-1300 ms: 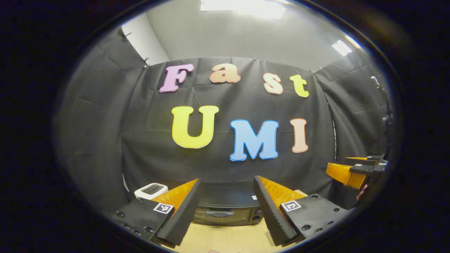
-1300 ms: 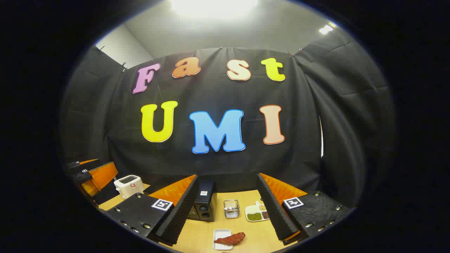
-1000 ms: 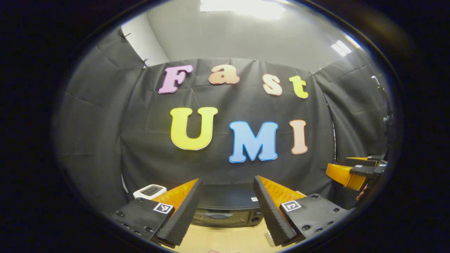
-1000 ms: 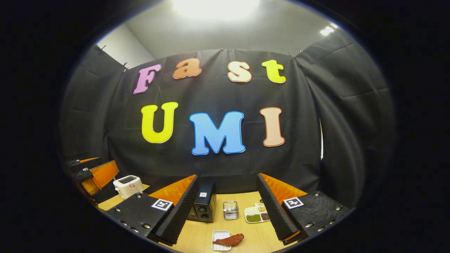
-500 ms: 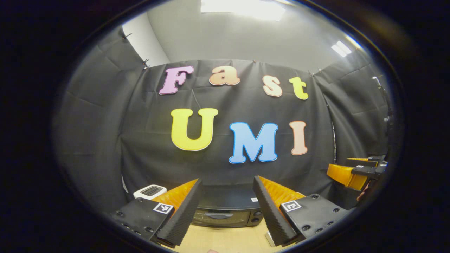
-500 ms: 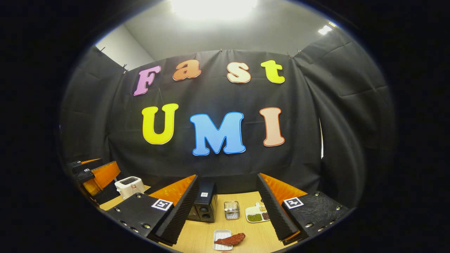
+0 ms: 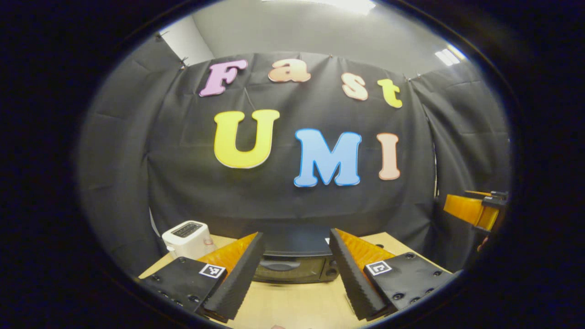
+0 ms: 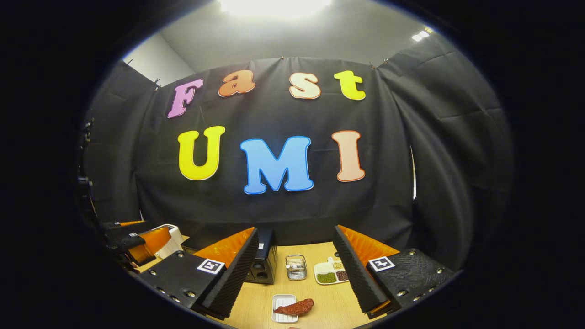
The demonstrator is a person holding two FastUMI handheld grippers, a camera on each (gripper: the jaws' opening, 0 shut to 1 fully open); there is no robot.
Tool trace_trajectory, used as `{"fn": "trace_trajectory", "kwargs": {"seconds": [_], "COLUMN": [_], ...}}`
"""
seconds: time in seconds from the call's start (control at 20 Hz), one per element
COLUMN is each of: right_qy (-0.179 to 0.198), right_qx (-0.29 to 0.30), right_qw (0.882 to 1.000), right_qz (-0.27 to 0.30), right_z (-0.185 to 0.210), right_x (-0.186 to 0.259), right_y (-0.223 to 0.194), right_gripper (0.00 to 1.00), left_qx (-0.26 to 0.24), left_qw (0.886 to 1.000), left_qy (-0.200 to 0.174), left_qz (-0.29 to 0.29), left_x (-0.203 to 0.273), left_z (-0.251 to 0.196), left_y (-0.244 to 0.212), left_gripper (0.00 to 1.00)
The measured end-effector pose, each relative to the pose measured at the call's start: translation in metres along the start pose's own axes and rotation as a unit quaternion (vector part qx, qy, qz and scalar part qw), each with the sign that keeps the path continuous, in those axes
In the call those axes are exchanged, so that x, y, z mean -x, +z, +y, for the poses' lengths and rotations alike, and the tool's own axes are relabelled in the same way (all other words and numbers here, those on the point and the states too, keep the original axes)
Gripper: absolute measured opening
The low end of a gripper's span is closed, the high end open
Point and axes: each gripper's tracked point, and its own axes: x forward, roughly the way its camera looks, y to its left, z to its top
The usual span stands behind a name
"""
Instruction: Open the electric oven with the left hand, put the food in, and close the electric oven.
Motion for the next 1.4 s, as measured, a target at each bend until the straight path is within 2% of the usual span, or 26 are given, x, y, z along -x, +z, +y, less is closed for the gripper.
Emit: {"fn": "trace_trajectory", "kwargs": {"seconds": [0.15, 0.25, 0.3, 0.4, 0.45, 0.5, 0.55, 0.65, 0.7, 0.8, 0.85, 0.9, 1.05, 1.1, 1.15, 1.2, 1.3, 1.4], "right_qy": [-0.013, -0.023, -0.027, -0.036, -0.04, -0.044, -0.047, -0.055, -0.058, -0.066, -0.07, -0.074, -0.084, -0.089, -0.092, -0.093, -0.094, -0.09], "right_qx": [0.003, 0.001, -0.001, -0.001, -0.001, 0.0, 0.001, 0.003, 0.004, 0.007, 0.009, 0.011, 0.012, 0.011, 0.011, 0.012, 0.012, 0.012], "right_qw": [1.0, 1.0, 0.999, 0.999, 0.999, 0.998, 0.998, 0.998, 0.997, 0.997, 0.996, 0.996, 0.995, 0.995, 0.995, 0.994, 0.994, 0.994], "right_qz": [0.011, 0.018, 0.022, 0.029, 0.032, 0.036, 0.038, 0.044, 0.046, 0.049, 0.049, 0.049, 0.048, 0.046, 0.046, 0.048, 0.052, 0.053], "right_z": [-0.01, -0.018, -0.021, -0.028, -0.03, -0.032, -0.034, -0.039, -0.042, -0.046, -0.049, -0.052, -0.059, -0.062, -0.064, -0.064, -0.064, -0.06], "right_x": [-0.002, -0.004, -0.004, -0.006, -0.006, -0.007, -0.007, -0.007, -0.007, -0.006, -0.005, -0.004, 0.0, 0.001, 0.003, 0.003, 0.004, 0.005], "right_y": [-0.008, -0.014, -0.016, -0.02, -0.023, -0.025, -0.027, -0.031, -0.032, -0.032, -0.033, -0.032, -0.032, -0.03, -0.03, -0.031, -0.034, -0.034], "right_gripper": [0.99, 0.99, 0.99, 0.99, 0.99, 0.99, 0.99, 0.99, 0.99, 0.99, 0.99, 0.99, 0.99, 0.99, 0.99, 0.99, 0.99, 0.99], "left_qx": [0.013, 0.025, 0.025, 0.014, 0.008, 0.003, 0.0, -0.007, -0.011, -0.021, -0.026, -0.031, -0.042, -0.041, -0.047, -0.044, -0.028, -0.04], "left_qw": [0.998, 0.996, 0.994, 0.993, 0.992, 0.991, 0.99, 0.988, 0.987, 0.985, 0.984, 0.983, 0.979, 0.981, 0.98, 0.98, 0.98, 0.981], "left_qy": [0.001, 0.015, 0.023, 0.034, 0.035, 0.033, 0.032, 0.026, 0.023, 0.017, 0.014, 0.012, 0.013, 0.016, 0.021, 0.027, 0.032, 0.027], "left_qz": [0.055, 0.089, 0.1, 0.115, 0.124, 0.13, 0.137, 0.151, 0.16, 0.173, 0.177, 0.181, 0.199, 0.188, 0.193, 0.193, 0.193, 0.19], "left_x": [-0.035, -0.06, -0.072, -0.095, -0.106, -0.117, -0.127, -0.144, -0.153, -0.169, -0.176, -0.181, -0.189, -0.193, -0.196, -0.194, -0.196, -0.193], "left_z": [0.013, 0.028, 0.034, 0.044, 0.047, 0.048, 0.049, 0.049, 0.047, 0.046, 0.044, 0.043, 0.046, 0.046, 0.05, 0.053, 0.052, 0.053], "left_y": [-0.038, -0.062, -0.071, -0.087, -0.096, -0.104, -0.111, -0.124, -0.133, -0.145, -0.148, -0.153, -0.169, -0.167, -0.167, -0.169, -0.172, -0.173], "left_gripper": [1.0, 1.0, 0.96, 0.99, 0.96, 0.96, 0.92, 1.0, 0.96, 0.96, 1.0, 0.92, 0.92, 0.92, 1.0, 0.96, 0.97, 1.0]}}
